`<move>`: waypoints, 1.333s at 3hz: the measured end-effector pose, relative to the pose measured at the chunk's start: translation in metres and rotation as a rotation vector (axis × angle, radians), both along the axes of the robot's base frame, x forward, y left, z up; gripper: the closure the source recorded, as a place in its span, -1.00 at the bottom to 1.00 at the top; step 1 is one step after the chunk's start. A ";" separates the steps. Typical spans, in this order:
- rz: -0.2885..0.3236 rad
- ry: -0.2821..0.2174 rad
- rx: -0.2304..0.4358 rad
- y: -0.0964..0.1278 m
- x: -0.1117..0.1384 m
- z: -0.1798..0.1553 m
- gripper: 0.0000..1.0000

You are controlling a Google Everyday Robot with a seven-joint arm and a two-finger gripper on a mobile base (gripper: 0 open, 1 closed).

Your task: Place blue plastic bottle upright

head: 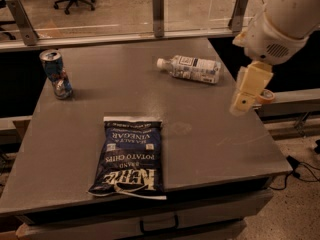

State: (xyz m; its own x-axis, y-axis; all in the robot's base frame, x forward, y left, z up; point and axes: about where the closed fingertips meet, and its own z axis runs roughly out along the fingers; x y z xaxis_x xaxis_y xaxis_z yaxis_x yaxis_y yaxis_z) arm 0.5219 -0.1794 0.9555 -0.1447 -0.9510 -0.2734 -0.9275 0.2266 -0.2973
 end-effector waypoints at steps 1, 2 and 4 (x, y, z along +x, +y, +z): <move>0.016 -0.060 0.030 0.025 0.060 -0.011 -1.00; 0.011 -0.091 0.046 0.043 0.106 -0.025 -1.00; -0.020 -0.071 0.061 0.075 0.179 -0.058 -1.00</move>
Offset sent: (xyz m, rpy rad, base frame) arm 0.1662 0.0651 -0.0421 0.0676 -0.1310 0.0016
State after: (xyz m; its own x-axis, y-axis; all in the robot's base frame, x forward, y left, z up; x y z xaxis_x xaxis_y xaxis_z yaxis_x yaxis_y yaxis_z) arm 0.7011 -0.1045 0.8976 -0.1414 -0.9293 -0.3411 -0.8996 0.2645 -0.3476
